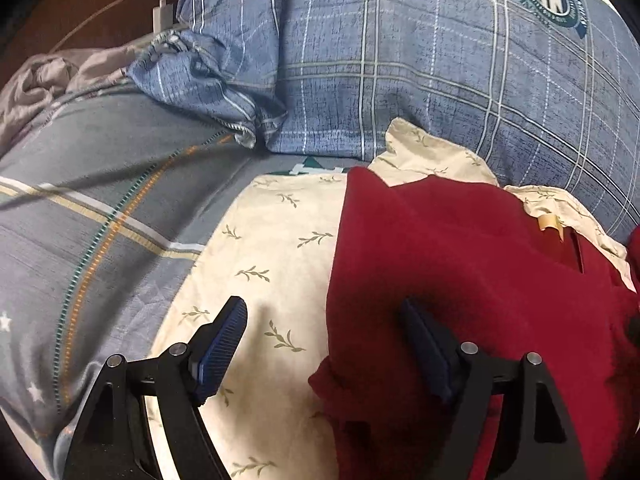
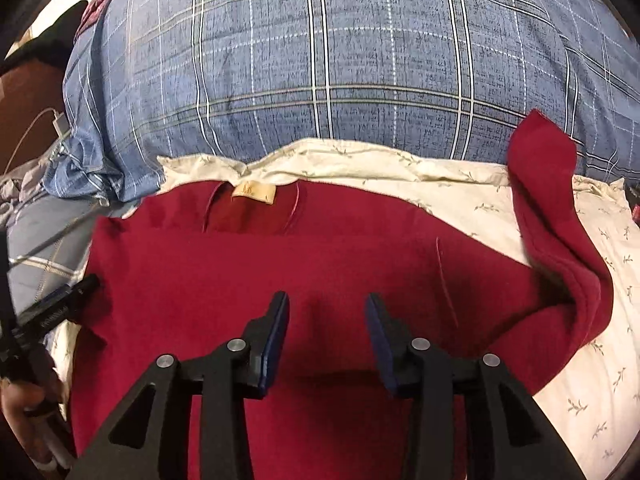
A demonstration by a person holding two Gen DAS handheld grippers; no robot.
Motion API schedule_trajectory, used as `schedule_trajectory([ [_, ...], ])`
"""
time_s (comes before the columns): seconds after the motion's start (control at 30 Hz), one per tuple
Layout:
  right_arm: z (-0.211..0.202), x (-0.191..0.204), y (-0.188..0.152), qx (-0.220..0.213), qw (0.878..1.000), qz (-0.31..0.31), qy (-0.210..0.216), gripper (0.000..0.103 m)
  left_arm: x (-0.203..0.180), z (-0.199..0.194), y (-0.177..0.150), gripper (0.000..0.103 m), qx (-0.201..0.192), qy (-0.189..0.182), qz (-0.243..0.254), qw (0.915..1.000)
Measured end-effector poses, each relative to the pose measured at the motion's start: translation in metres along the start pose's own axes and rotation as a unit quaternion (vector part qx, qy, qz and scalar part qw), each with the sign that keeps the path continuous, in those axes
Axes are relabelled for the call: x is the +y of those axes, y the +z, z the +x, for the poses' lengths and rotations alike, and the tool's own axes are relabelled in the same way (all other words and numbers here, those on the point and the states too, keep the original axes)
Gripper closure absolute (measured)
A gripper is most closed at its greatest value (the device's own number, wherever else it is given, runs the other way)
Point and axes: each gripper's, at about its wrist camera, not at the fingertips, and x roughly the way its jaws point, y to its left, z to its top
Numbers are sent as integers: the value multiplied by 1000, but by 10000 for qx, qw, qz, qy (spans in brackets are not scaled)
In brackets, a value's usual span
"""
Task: Fold small clothes
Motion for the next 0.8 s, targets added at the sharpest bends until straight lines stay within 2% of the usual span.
schedule_trajectory([
  [0.17,18,0,-11,274,9995,-14,-137,61,-5,-25,-4,25,-156,-14,87,9998],
  [0.23,14,3,-14,205,9996,-88,-199,60,-6,-33,-6,24,-185,-55,105,9998],
  [0.43,-3,2,-16,152,9999,65,18,53,-14,-44,-11,24,-204,-100,215,9995],
  [0.5,-3,2,-16,161,9999,28,-47,50,-17,-45,-12,24,-203,-125,222,9995],
  [0.6,7,-1,-19,320,9995,36,-58,49,-20,-39,-12,24,-195,-123,274,9994],
  [0.7,1,-1,-15,322,9995,-10,35,50,-19,-26,-14,24,-131,-131,295,9994],
  [0.8,-19,-16,-3,58,9999,87,53,49,-20,-10,-19,24,51,-161,367,9992],
])
